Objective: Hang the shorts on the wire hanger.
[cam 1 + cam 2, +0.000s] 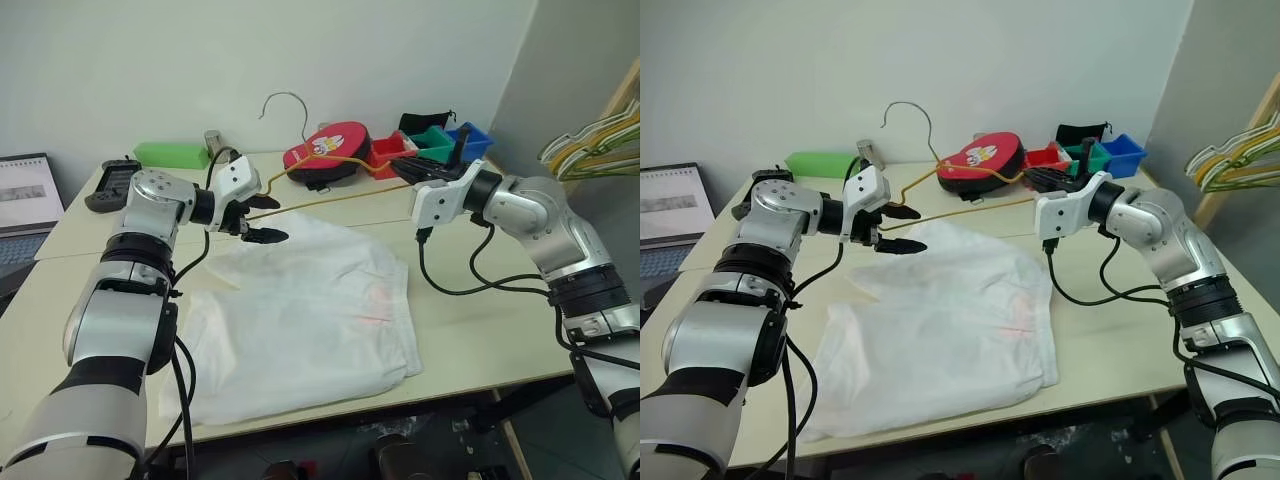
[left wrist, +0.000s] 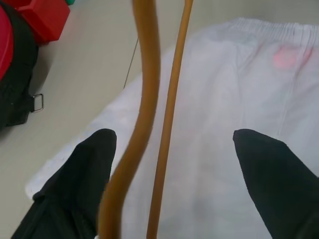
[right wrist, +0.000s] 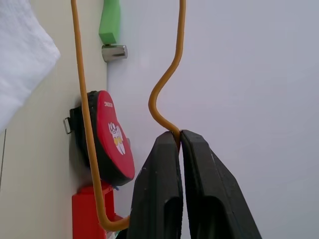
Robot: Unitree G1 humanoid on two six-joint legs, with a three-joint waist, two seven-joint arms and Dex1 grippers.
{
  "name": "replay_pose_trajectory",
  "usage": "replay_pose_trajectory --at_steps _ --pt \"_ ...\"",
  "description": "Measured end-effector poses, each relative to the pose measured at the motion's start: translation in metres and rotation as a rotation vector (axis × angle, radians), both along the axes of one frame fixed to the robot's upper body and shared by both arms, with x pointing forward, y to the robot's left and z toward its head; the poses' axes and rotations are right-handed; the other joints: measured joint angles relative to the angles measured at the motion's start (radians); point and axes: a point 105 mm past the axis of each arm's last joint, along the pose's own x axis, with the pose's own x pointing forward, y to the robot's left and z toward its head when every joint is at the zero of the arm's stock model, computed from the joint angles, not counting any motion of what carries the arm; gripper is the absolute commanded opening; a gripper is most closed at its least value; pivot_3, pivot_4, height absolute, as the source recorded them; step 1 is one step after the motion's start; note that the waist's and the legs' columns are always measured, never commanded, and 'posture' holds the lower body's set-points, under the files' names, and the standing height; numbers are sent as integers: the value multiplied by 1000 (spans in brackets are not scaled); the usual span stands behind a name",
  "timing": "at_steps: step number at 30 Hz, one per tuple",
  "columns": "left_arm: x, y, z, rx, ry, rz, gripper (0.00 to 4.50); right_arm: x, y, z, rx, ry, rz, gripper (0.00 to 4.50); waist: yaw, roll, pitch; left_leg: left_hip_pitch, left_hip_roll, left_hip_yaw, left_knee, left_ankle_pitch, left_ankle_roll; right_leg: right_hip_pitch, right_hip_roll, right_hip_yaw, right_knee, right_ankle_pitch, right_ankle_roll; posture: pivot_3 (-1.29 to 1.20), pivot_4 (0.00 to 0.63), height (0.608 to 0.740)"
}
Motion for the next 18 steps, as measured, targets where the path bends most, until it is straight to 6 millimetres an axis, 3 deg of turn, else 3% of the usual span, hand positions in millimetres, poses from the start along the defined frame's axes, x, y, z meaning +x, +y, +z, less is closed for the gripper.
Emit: replay_pose_trajectory --at_steps 14,18 --pt "-1 -2 0 -10 2 -11 299 0 0 -2 -6 0 5 0 -2 0 0 0 0 0 0 0 0 0 0 0 0 0 0 -122 11 740" --pt "-3 -5 -3 -6 9 -40 101 4 -2 -2 4 8 -7 0 -2 0 0 0 0 0 0 0 0 0 0 0 1 0 0 -121 11 740"
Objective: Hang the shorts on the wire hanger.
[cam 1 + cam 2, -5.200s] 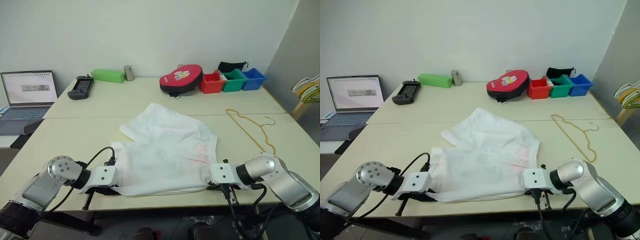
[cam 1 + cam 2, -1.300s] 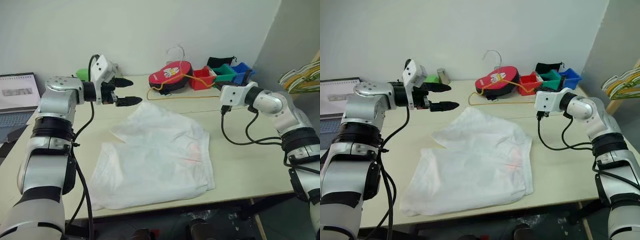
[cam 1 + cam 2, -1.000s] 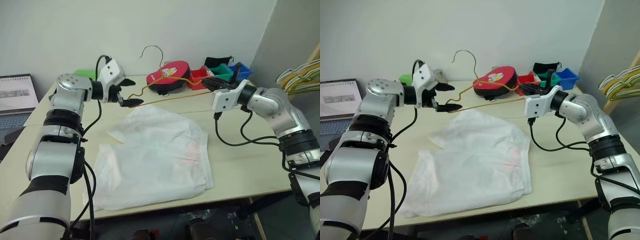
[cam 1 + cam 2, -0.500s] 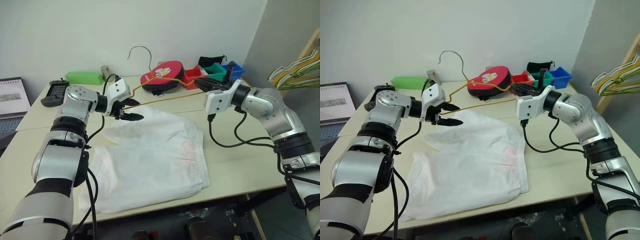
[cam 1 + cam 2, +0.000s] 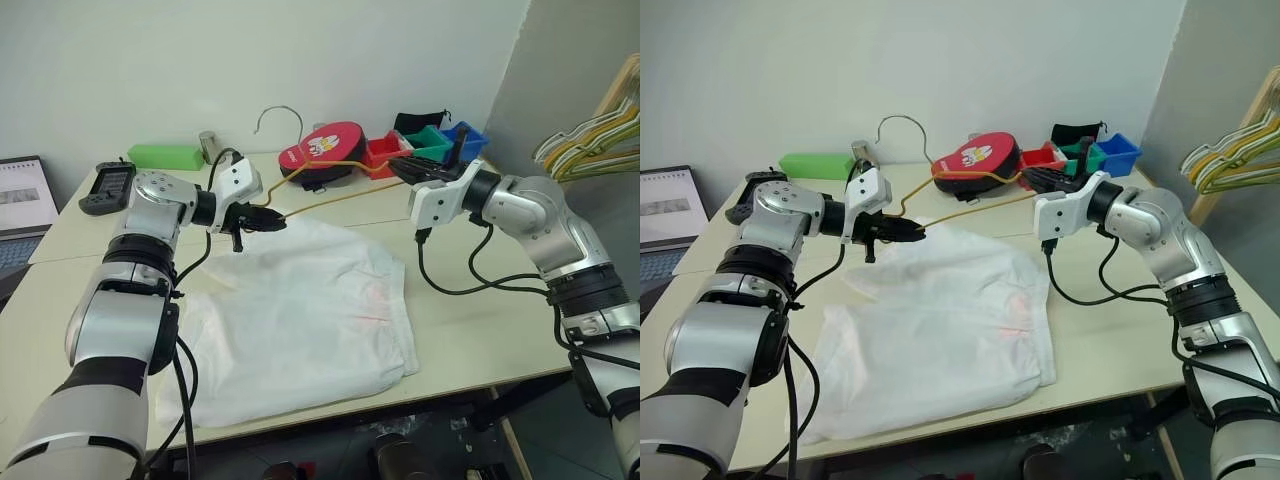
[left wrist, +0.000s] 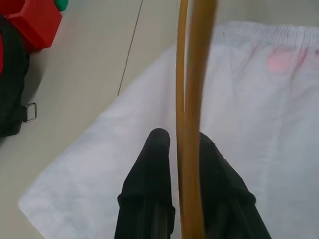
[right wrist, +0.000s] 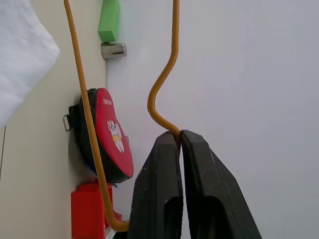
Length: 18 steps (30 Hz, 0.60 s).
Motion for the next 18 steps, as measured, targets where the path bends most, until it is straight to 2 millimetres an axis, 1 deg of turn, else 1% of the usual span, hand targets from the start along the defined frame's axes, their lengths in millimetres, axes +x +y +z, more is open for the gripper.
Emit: replay_pose_trajectory --at_steps 6,7,9,13,15,17,18 --pt "0 -1 0 20 -22 -15 56 3 -2 -3 6 33 -18 0 0 0 0 0 0 0 0 0 0 0 0 0 0 0 0 -130 9 740" --pt "0 -1 0 32 -27 -17 55 4 -2 -5 9 62 -26 430 0 0 0 0 0 0 0 0 0 0 0 0 0 0 0 -131 9 740" --pt "1 -1 -2 44 -44 -13 55 5 -3 -9 17 116 -35 674 0 0 0 0 0 0 0 0 0 0 0 0 0 0 0 -134 9 740" --pt "11 12 -4 91 -148 98 55 -2 -9 -34 -1 315 -51 1598 1 -1 -1 0 0 -1 1 0 0 0 -1 -1 1 0 0 -134 10 740" --pt "13 16 -9 114 -168 123 55 -4 -10 -36 -15 346 -56 2069 1 -1 -1 0 0 -1 1 0 0 0 -1 -1 1 0 0 -135 10 740" --pt "15 17 -15 166 -225 136 55 -10 -13 -34 -30 393 -65 2423 3 -1 -1 0 0 -2 1 0 0 1 -2 -2 1 0 0 -136 9 740" --pt "15 19 -19 195 -254 139 55 -11 -15 -32 -24 414 -74 2702 3 -1 -1 0 0 -2 2 0 0 1 -2 -2 1 0 0 -137 8 740"
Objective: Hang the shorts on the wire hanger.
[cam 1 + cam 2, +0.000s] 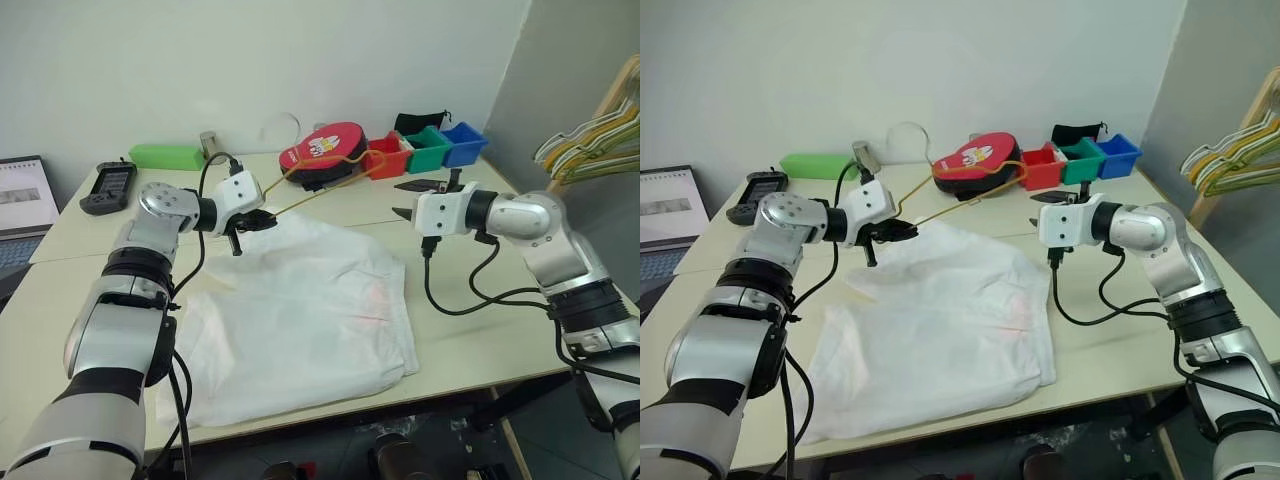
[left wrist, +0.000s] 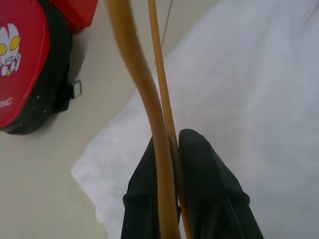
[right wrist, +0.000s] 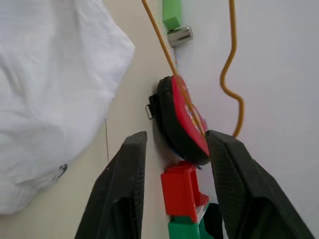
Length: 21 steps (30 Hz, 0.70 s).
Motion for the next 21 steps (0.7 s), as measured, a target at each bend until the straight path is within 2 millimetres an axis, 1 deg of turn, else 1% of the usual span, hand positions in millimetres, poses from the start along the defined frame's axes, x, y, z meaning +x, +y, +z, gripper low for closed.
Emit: replay_pose_trajectory --at_steps 2,4,5,7,10,13,14,16,18,21 --pt "-1 0 -11 93 -61 -21 55 1 -5 4 40 52 -44 3193 0 0 0 0 0 0 1 0 0 0 0 0 1 0 0 -137 6 740" --pt "-3 -3 -16 147 -102 -52 55 3 -9 4 59 86 -80 3584 0 0 0 0 0 0 2 0 0 0 -1 0 2 0 0 -135 4 740" --pt "-4 -7 -18 181 -136 -77 55 4 -11 2 63 120 -104 3896 1 0 0 0 0 0 3 0 0 0 -1 0 3 0 0 -134 3 740" --pt "-5 -14 -14 219 -196 -120 55 6 -14 -4 73 184 -143 4296 2 0 0 -1 0 0 6 0 0 -1 -1 0 6 0 0 -127 1 740" --pt "-7 -26 -5 244 -278 -177 55 7 -15 -14 64 264 -171 4296 3 0 0 -1 -1 0 8 0 0 0 -1 0 9 0 0 -127 1 740" --pt "-9 -35 1 251 -324 -212 55 8 -11 -21 43 288 -176 4296 0 0 0 1 -1 1 10 0 0 0 0 0 12 0 0 -117 1 740" --pt "-10 -37 1 256 -338 -221 55 10 -12 -23 18 284 -184 4296 0 0 0 1 -1 1 10 0 0 0 0 1 13 0 0 -111 0 740" --pt "-16 -51 5 279 -384 -284 55 19 -18 -29 -37 278 -229 4296 0 0 0 1 -1 1 10 1 1 0 0 1 13 0 0 -111 0 740" --pt "-20 -60 9 291 -418 -328 55 26 -21 -32 -50 272 -263 4296 1 0 0 1 -1 1 11 1 1 0 0 1 13 0 0 -111 0 740" --pt "-24 -66 10 307 -440 -357 55 31 -20 -35 -47 273 -269 4296 -1 0 0 1 -1 1 10 1 1 0 0 1 13 0 0 -102 6 740"
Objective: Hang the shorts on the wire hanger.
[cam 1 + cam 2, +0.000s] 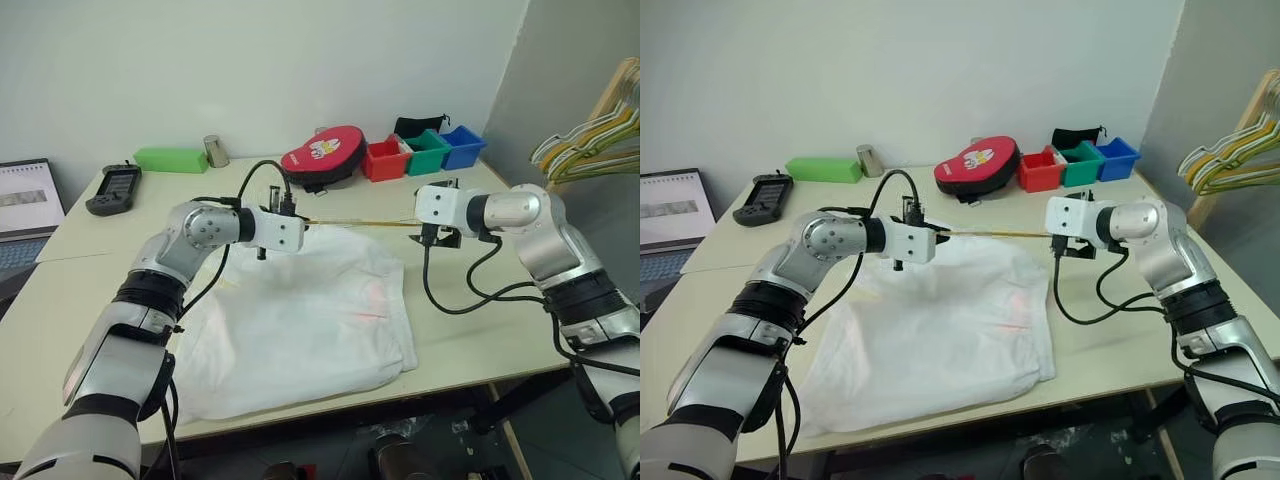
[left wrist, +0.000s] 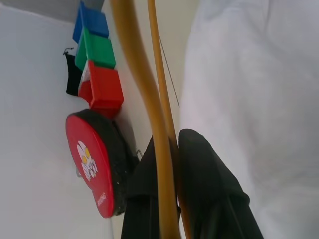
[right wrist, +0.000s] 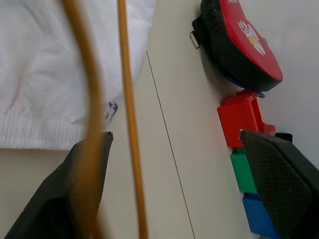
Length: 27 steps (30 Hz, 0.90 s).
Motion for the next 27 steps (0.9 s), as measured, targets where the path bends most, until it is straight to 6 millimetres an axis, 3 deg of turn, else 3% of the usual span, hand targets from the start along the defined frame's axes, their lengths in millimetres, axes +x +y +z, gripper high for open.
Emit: replay_pose_trajectory --at_steps 4,19,25,27 --pt "-1 1 -5 5 14 11 55 3 1 0 -41 -13 13 3899 2 0 0 0 0 -1 0 0 0 0 0 -1 0 0 0 -97 12 740" --pt "2 5 2 12 -20 36 55 1 1 -5 -77 3 34 164 3 0 0 0 0 -1 0 0 0 0 0 -1 0 0 0 -104 18 740" --pt "4 5 5 10 -29 38 55 -2 0 -6 -93 4 43 10 3 0 0 0 0 0 0 0 0 0 0 0 0 0 0 -112 22 740" --pt "3 4 5 9 -26 33 665 -2 -1 -6 -100 4 44 0 3 0 0 0 0 0 0 0 0 0 0 -1 0 0 0 -112 24 740"
